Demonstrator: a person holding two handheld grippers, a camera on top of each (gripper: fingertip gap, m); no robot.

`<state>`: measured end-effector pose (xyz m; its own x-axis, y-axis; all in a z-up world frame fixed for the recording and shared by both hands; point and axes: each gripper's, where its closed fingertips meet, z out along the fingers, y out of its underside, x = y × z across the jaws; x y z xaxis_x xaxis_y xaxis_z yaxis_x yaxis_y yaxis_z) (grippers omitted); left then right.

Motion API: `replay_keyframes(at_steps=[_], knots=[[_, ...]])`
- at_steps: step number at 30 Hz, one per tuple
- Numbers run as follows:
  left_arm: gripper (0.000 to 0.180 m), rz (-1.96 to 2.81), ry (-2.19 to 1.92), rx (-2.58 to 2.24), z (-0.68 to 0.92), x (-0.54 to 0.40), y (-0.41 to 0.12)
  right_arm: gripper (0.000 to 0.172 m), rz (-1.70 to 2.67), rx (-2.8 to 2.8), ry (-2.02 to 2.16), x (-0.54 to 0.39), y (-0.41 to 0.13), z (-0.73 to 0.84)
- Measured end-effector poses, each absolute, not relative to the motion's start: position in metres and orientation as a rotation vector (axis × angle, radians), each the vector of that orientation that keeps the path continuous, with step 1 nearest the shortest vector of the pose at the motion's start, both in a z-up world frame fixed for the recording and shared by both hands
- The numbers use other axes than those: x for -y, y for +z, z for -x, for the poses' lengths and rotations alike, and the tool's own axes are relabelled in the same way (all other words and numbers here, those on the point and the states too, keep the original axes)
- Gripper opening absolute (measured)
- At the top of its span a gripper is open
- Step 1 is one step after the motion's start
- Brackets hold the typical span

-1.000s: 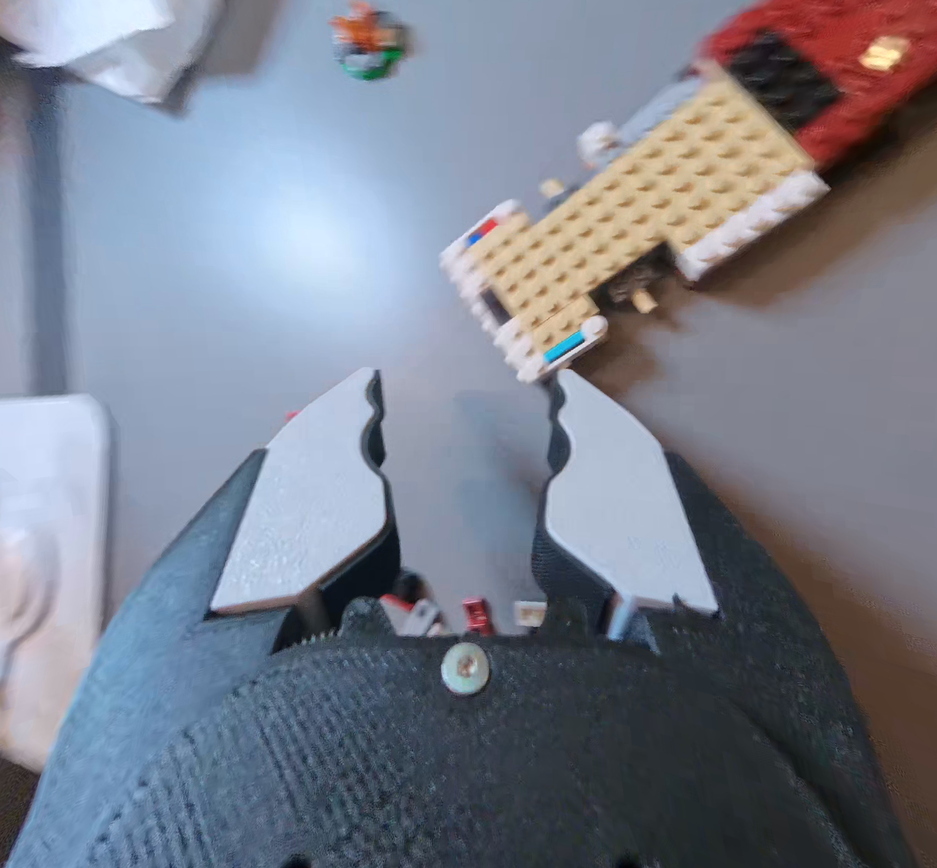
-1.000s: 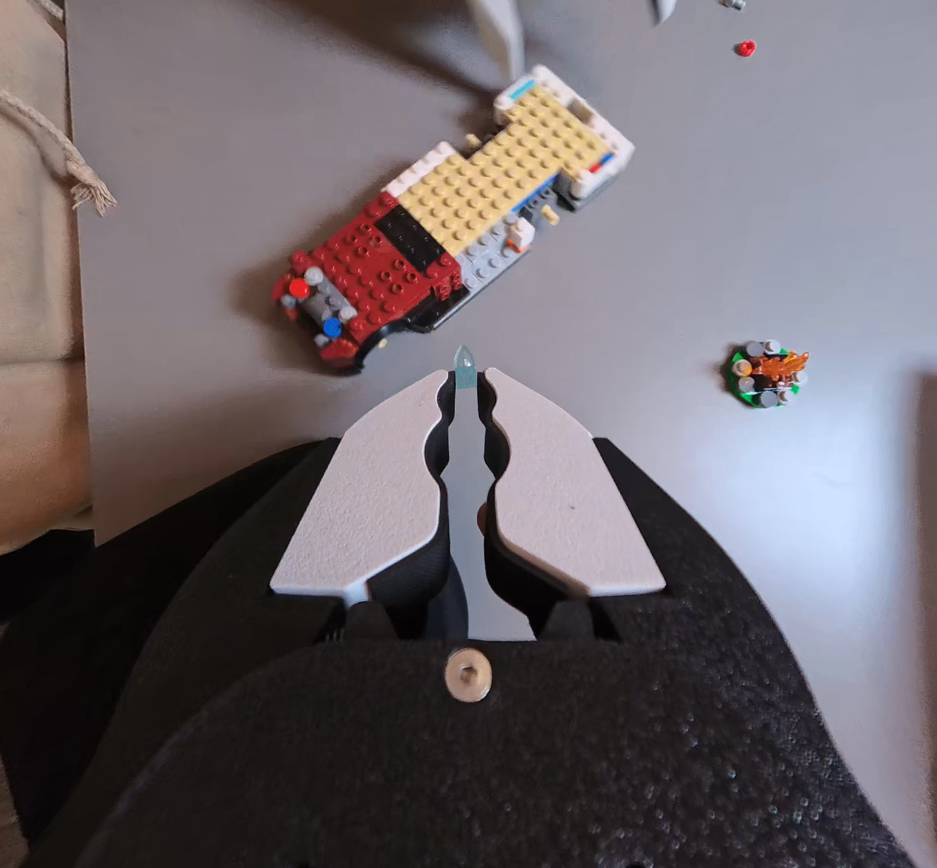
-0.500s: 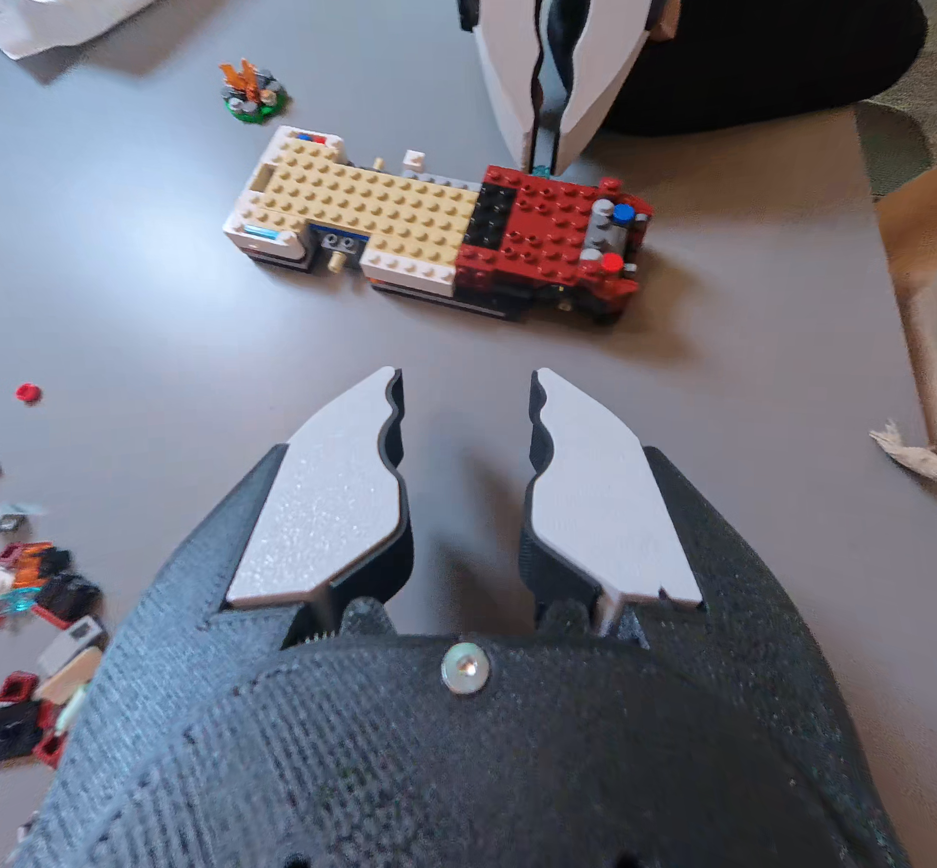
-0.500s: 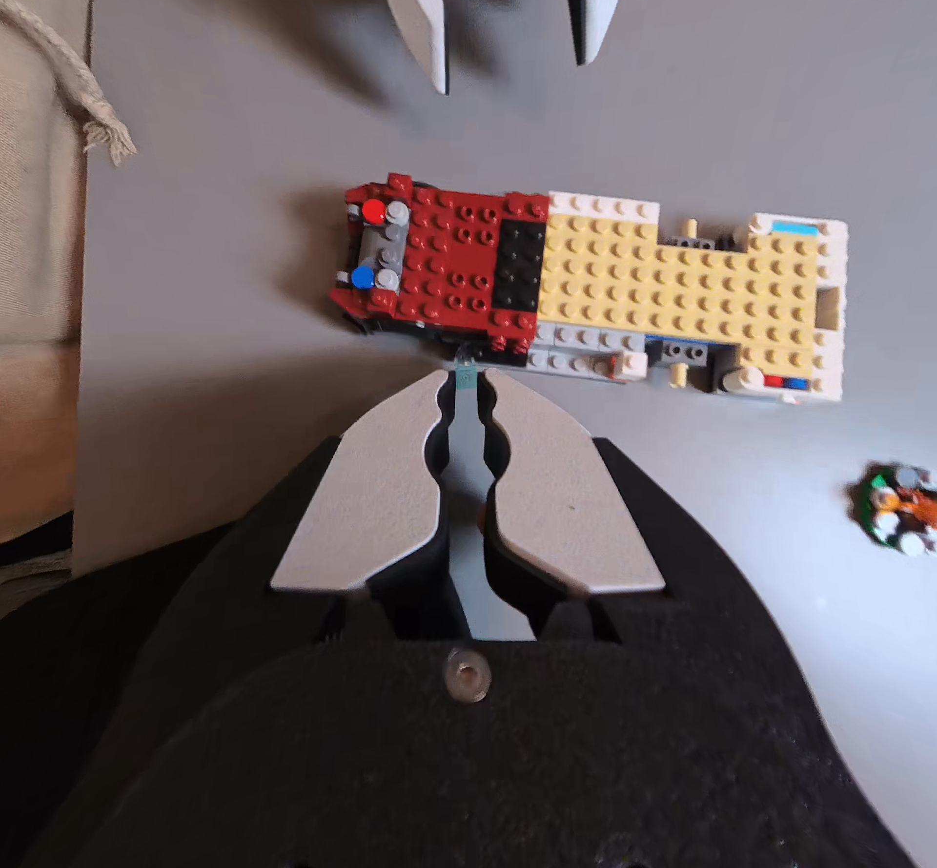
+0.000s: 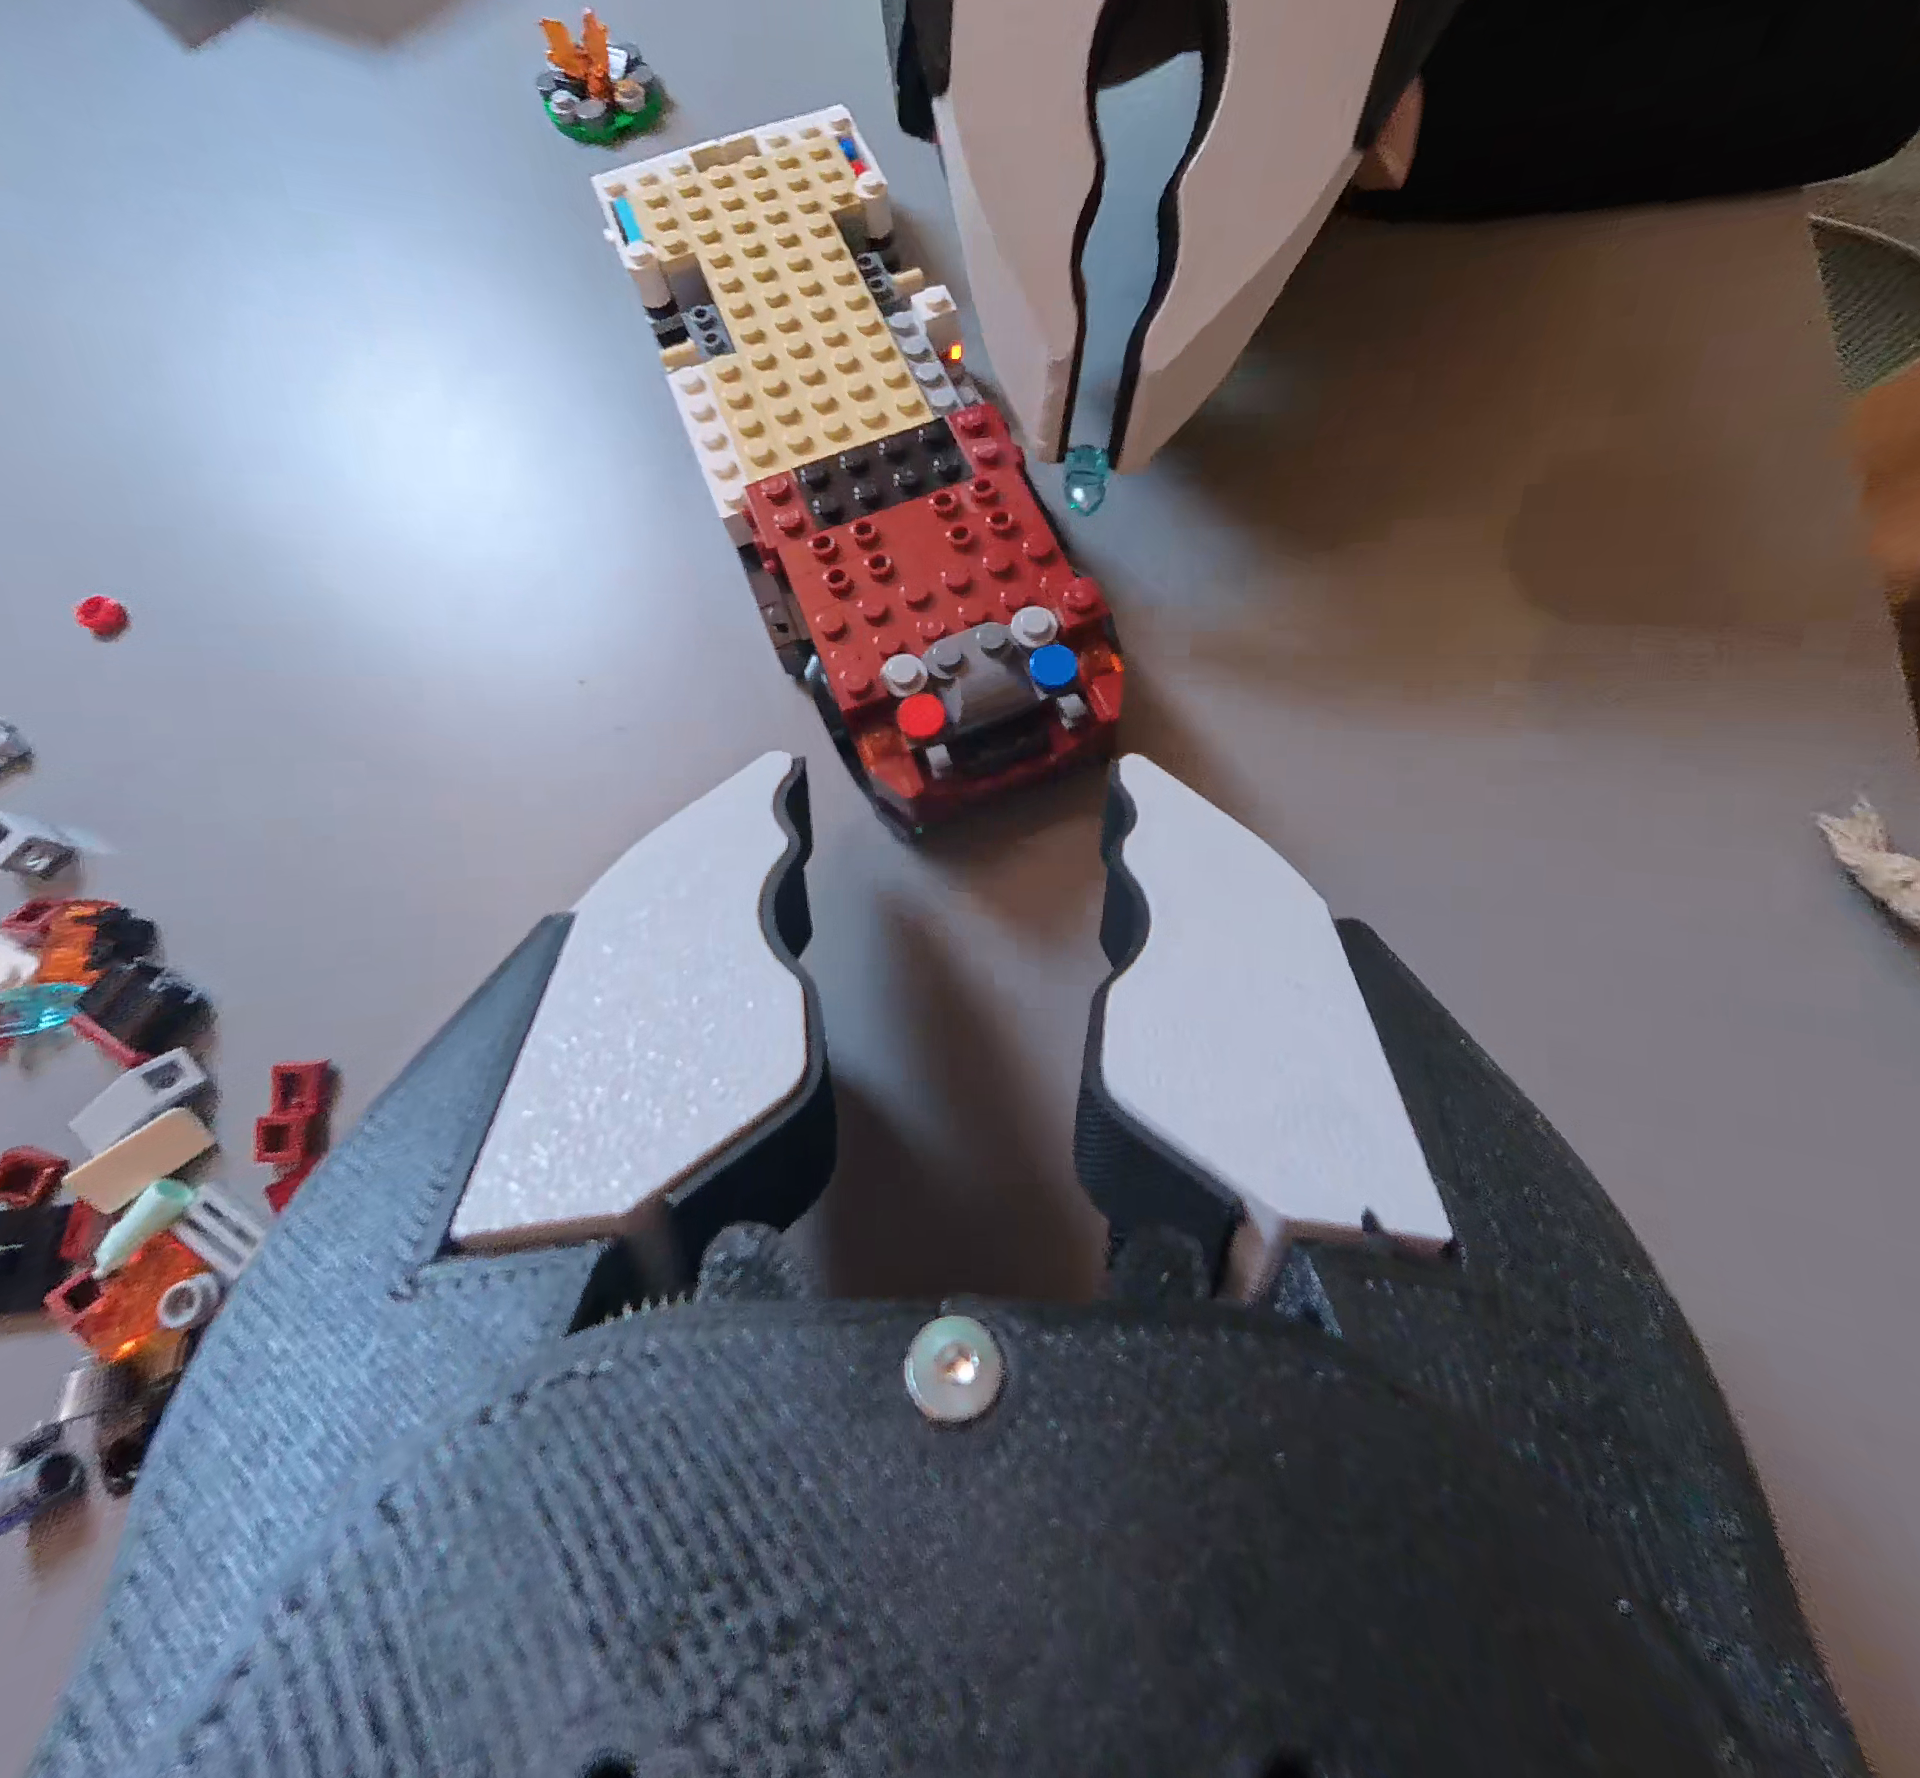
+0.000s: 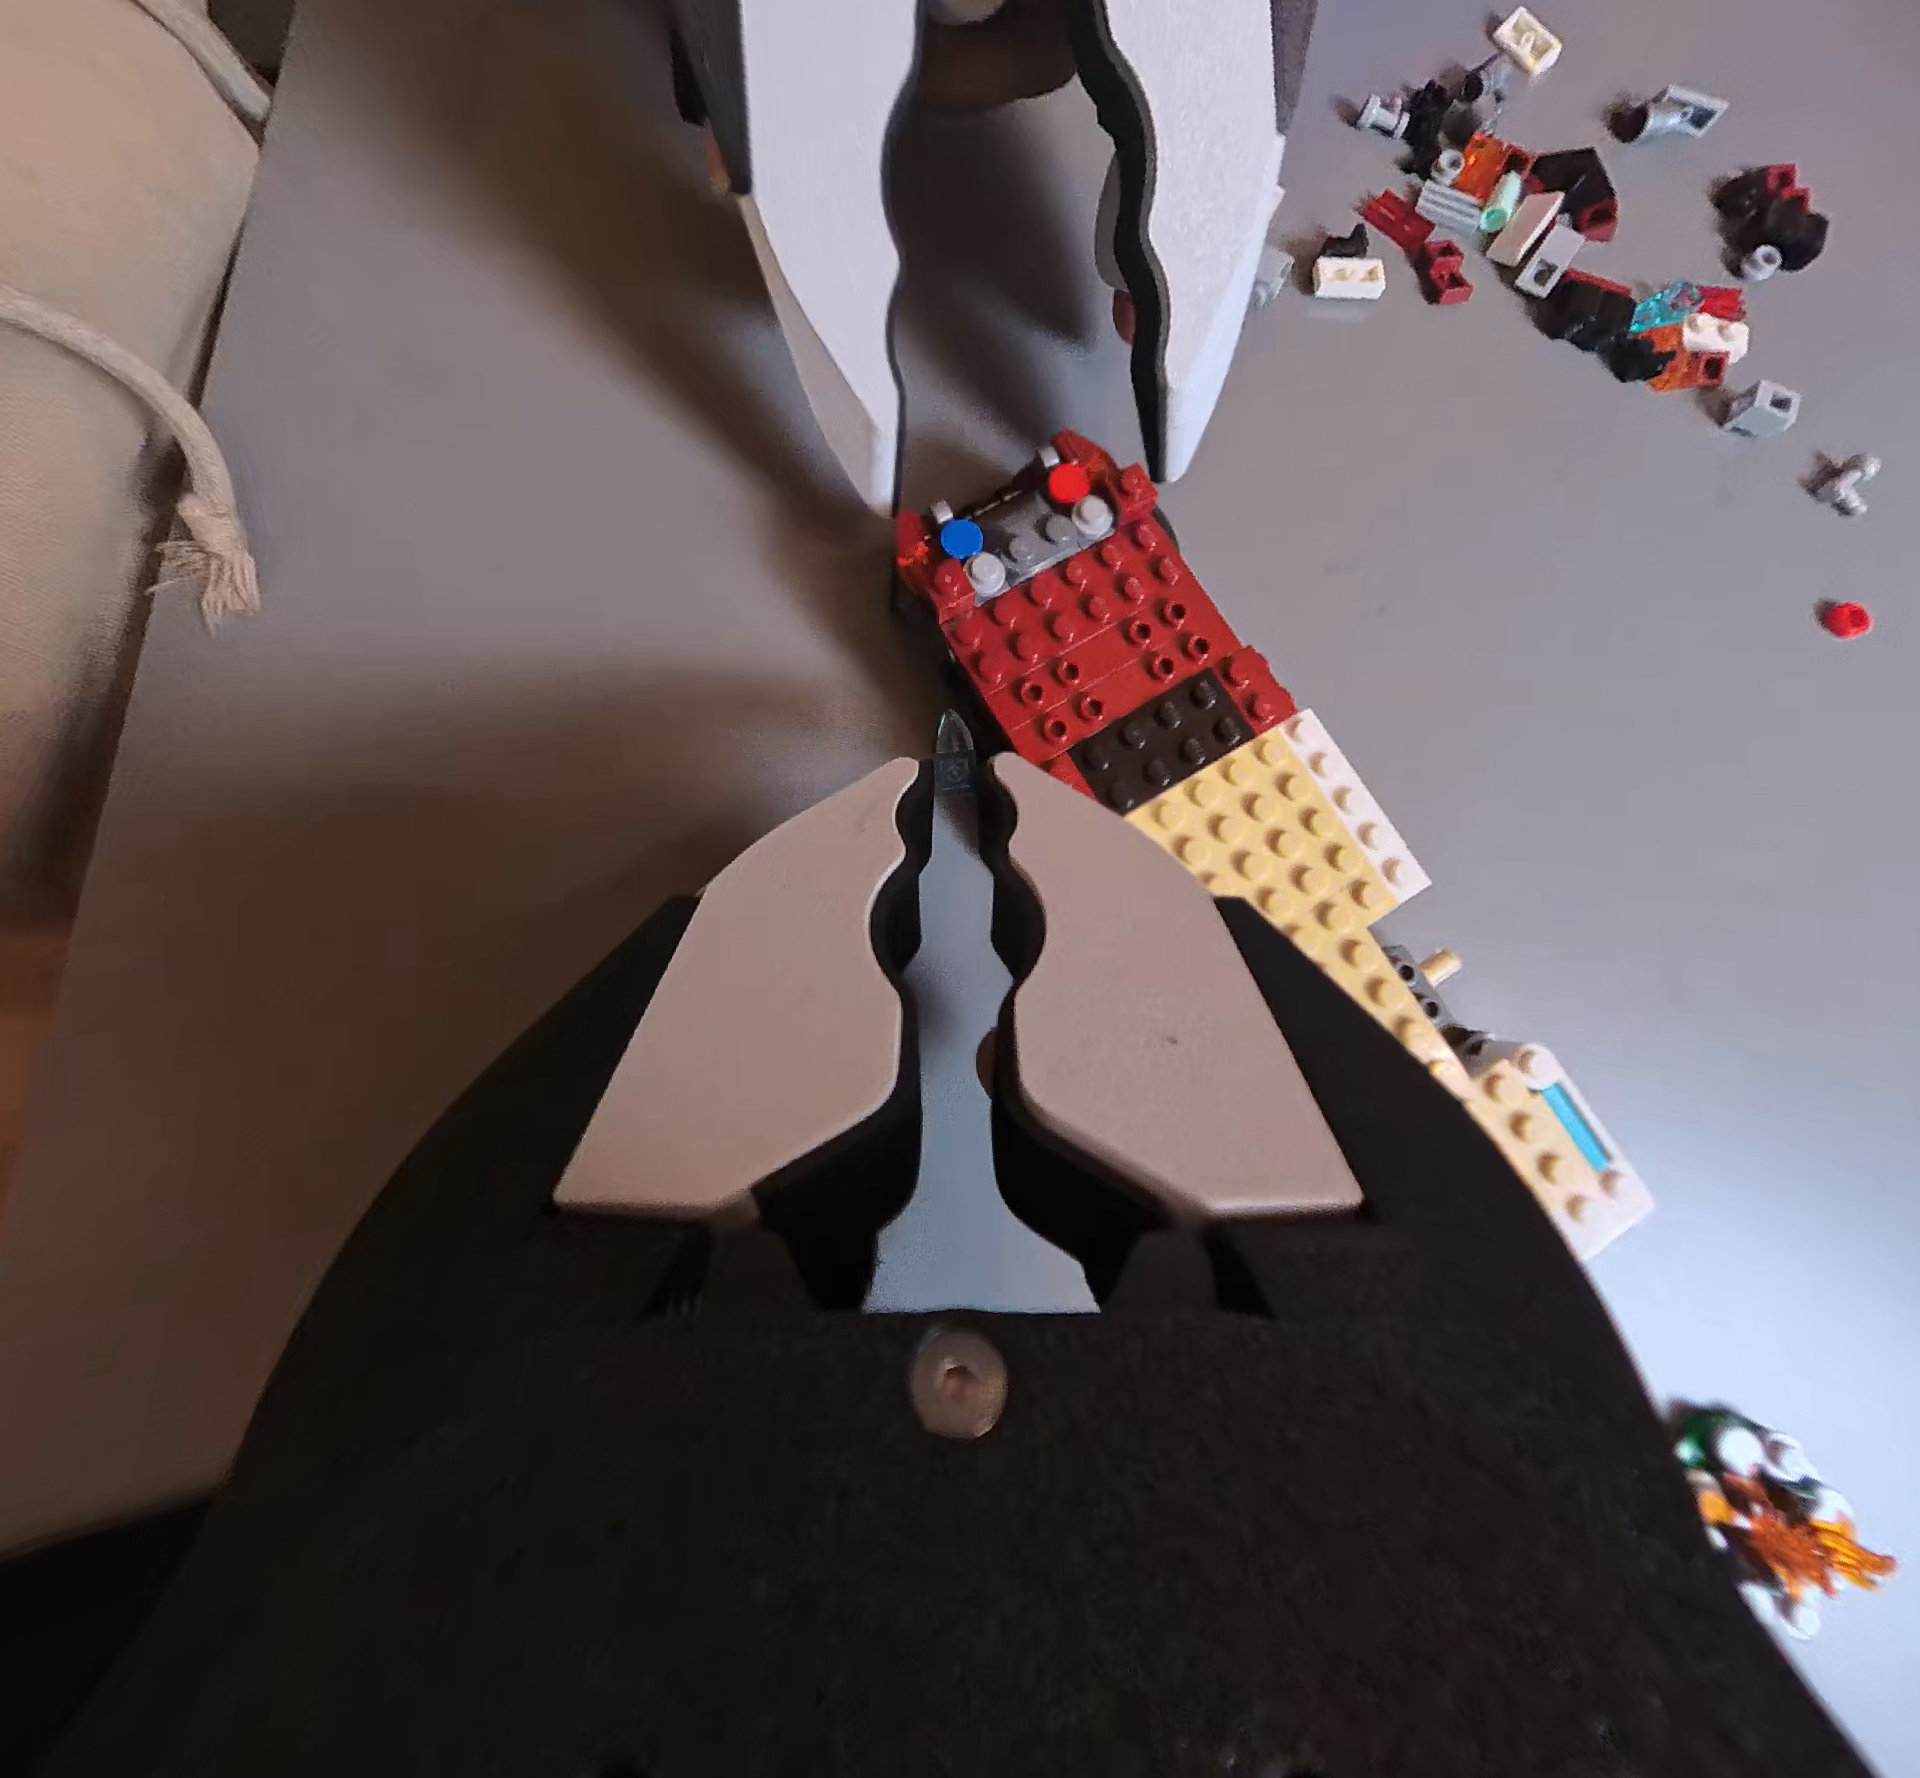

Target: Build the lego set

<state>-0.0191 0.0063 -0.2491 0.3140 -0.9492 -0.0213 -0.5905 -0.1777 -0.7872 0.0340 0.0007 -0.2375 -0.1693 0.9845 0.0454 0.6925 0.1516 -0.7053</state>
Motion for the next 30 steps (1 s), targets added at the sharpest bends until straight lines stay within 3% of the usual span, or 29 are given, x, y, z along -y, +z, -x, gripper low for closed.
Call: replay_keyframes(at_steps=[7,15,21,30], knots=[[0.052,1.829,-0.649,-1.351,0.017,-0.005,-0.245,0.008,1.495,2.069,0.701,0.001,-0.213,-0.018],[0.069,1.856,-0.668,-1.255,0.009,-0.007,-0.246,0.008,1.453,2.233,0.645,0.005,-0.221,-0.004],[0.054,1.843,-0.598,-1.263,0.009,-0.011,-0.248,0.008,1.451,2.224,0.661,0.006,-0.222,0.001],[0.053,1.858,-0.579,-1.234,0.013,-0.016,-0.248,0.008,1.459,2.203,0.669,0.003,-0.222,0.001]])
